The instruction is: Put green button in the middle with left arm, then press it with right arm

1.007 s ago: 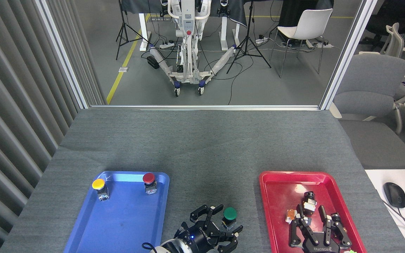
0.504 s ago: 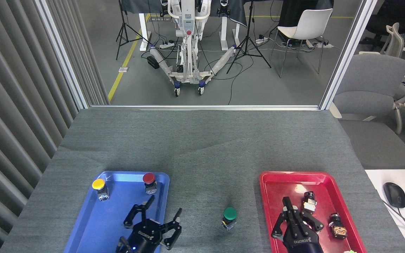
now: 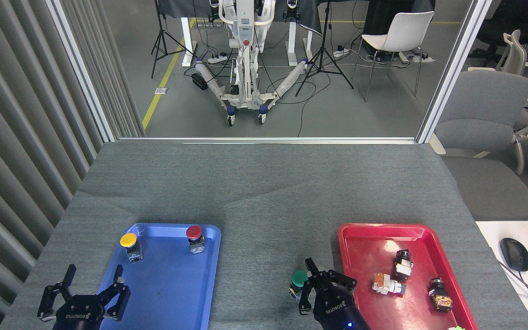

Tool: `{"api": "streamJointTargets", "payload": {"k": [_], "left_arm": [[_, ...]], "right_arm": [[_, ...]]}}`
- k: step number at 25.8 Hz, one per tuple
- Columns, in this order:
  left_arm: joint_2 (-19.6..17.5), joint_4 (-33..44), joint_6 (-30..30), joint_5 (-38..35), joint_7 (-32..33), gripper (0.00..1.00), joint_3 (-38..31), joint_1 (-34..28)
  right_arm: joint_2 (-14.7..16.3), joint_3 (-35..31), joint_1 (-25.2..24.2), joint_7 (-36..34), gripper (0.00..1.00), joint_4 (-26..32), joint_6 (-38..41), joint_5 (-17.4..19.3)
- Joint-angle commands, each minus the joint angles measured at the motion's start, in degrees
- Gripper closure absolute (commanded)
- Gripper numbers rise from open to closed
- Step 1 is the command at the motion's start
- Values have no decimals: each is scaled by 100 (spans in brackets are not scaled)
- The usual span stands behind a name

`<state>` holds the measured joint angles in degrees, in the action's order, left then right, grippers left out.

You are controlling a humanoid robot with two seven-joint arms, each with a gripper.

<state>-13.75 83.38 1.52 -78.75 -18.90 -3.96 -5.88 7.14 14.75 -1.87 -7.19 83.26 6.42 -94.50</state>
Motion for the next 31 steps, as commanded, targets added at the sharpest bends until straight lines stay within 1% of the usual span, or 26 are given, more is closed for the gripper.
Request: {"api": "streamJointTargets", "payload": {"k": [1, 3, 6, 8, 11, 15, 16, 17, 18, 19, 20, 21, 22, 24, 26, 27, 28, 31], "left_arm": [[-84, 240, 278, 96, 308, 1, -237, -10], [-84, 398, 287, 123, 493, 1, -237, 43], [-93, 424, 314, 140, 607, 1, -237, 166], [-93, 451, 516, 211, 598, 1, -237, 236], [-101, 310, 718, 448, 607, 1, -237, 403], [-84, 231, 885, 466, 607, 1, -220, 438], [-57, 257, 982, 474, 607, 1, -229, 438], [-31, 266, 1078, 474, 607, 1, -229, 438], [-13, 266, 1113, 474, 607, 1, -229, 473], [-5, 257, 1113, 474, 607, 1, -229, 491], [-5, 249, 1113, 474, 607, 1, -229, 500], [-13, 231, 1131, 474, 607, 1, -229, 517], [-31, 222, 1131, 474, 607, 1, -229, 526], [-75, 222, 1192, 474, 590, 1, -229, 465], [-93, 213, 1439, 466, 590, 1, -229, 456], [-101, 205, 1632, 466, 590, 1, -237, 465], [-93, 205, 1702, 457, 581, 1, -246, 456], [-93, 134, 1702, 457, 590, 1, -255, 509]], "right_arm": [[-107, 45, 28, 25, 100, -319, -62, -59], [-125, 37, 46, 7, 100, -547, -97, -42], [-169, 54, 231, -19, 100, -890, -97, -24], [-248, 54, 257, -28, 100, -1057, -97, -24], [-257, 54, 257, -45, 100, -1084, -97, -24], [-274, 28, 248, -63, 100, -1022, -88, 11], [-283, -16, 257, -116, 95, -978, -88, 29], [-309, -43, 257, -204, 76, -908, -106, 73], [-371, -95, 266, -309, 55, -847, -141, 204], [-450, -157, 275, -362, 35, -750, -176, 397], [-450, -218, 275, -362, 12, -636, -185, 582], [-441, -262, 283, -371, 1, -539, -185, 714], [-432, -280, 283, -371, 1, -477, -185, 784], [-415, -306, 292, -371, 0, -407, -185, 811], [-380, -359, 292, -371, 0, -354, -194, 811], [-380, -482, 292, -371, 0, -310, -185, 819], [-380, -587, 275, -371, 0, -266, -176, 820], [-362, -816, 231, -371, 0, -117, -167, 820]]}}
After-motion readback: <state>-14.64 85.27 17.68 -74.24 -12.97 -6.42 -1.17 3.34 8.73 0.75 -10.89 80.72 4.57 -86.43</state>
